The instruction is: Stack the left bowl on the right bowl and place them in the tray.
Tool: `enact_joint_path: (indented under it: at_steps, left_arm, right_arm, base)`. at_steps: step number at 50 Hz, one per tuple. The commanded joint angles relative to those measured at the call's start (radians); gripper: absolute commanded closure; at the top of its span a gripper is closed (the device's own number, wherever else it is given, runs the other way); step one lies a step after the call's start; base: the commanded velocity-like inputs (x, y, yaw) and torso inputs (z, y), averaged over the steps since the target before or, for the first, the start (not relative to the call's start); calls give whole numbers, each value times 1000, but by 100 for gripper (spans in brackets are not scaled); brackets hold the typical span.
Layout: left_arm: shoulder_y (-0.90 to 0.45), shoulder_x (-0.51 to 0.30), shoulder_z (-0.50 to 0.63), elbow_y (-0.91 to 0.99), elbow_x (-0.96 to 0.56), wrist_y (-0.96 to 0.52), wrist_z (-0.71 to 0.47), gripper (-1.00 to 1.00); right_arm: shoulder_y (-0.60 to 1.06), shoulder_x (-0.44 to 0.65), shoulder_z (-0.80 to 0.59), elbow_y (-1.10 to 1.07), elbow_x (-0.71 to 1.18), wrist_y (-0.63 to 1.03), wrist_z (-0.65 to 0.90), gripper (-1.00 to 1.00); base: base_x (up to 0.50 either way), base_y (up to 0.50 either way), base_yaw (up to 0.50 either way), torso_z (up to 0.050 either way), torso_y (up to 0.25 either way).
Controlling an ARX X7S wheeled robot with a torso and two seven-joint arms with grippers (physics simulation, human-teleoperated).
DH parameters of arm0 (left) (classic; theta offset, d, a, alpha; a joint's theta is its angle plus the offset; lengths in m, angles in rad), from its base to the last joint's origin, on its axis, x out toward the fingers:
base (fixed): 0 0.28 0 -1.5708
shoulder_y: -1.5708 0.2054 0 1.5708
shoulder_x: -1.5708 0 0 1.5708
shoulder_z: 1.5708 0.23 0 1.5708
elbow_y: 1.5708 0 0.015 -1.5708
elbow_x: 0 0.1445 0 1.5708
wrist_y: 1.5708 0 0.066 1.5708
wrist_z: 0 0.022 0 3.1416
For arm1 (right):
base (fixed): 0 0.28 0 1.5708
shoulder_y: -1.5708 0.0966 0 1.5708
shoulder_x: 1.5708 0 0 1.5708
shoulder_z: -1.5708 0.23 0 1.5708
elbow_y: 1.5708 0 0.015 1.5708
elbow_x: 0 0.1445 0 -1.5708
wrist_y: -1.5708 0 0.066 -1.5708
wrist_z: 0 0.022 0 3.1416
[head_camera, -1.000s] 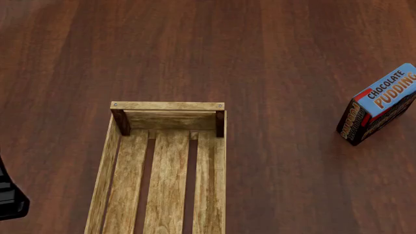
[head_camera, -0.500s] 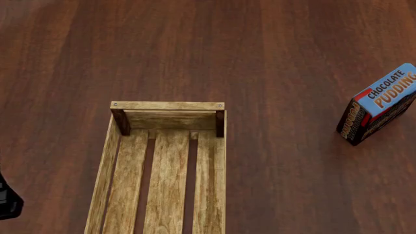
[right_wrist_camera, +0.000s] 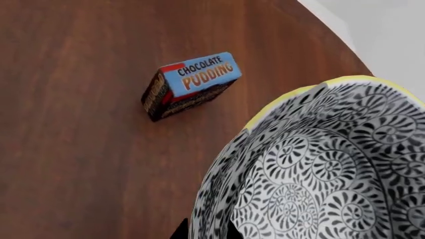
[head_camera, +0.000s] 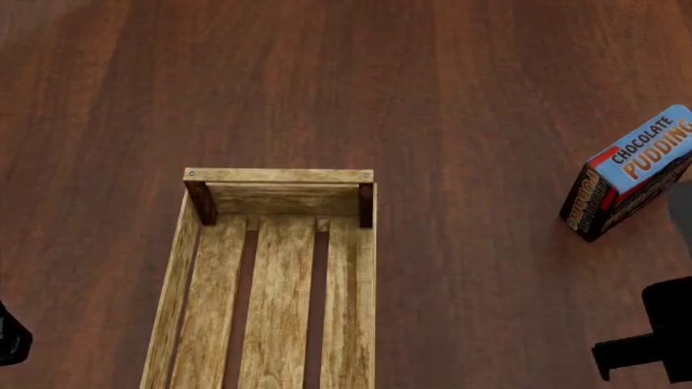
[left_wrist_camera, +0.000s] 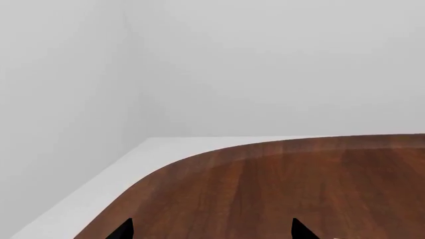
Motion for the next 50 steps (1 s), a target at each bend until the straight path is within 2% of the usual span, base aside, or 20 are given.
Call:
enact_joint_path:
  at_steps: [1,14,21,34,50]
  left_arm:
    - [4,-4,-5,3,-3,2,-2,-100]
    - [8,-7,-10,11,-10,0,-7,-100]
    - [12,-9,-19,16,-17,2,-8,-100]
    - [7,-9,-17,12,-22,5,-7,-100]
    - [17,-19,-44,28,-48,5,-9,-100]
  right_arm:
    - [152,-54,-114,6,-38,40,19,100]
    - [268,-131,-240,28,-29,43,11,100]
    - [308,-168,-299,39,-99,38,-65,100]
    - [390,-239,-401,62,-127,34,-112,100]
    - [489,-365,-499,114,-259,-12,-277,100]
  base:
    - [0,0,0,0,0]
    - [0,0,0,0,2]
    - [0,0,0,0,0]
    - [0,0,0,0,1]
    - [0,0,0,0,1]
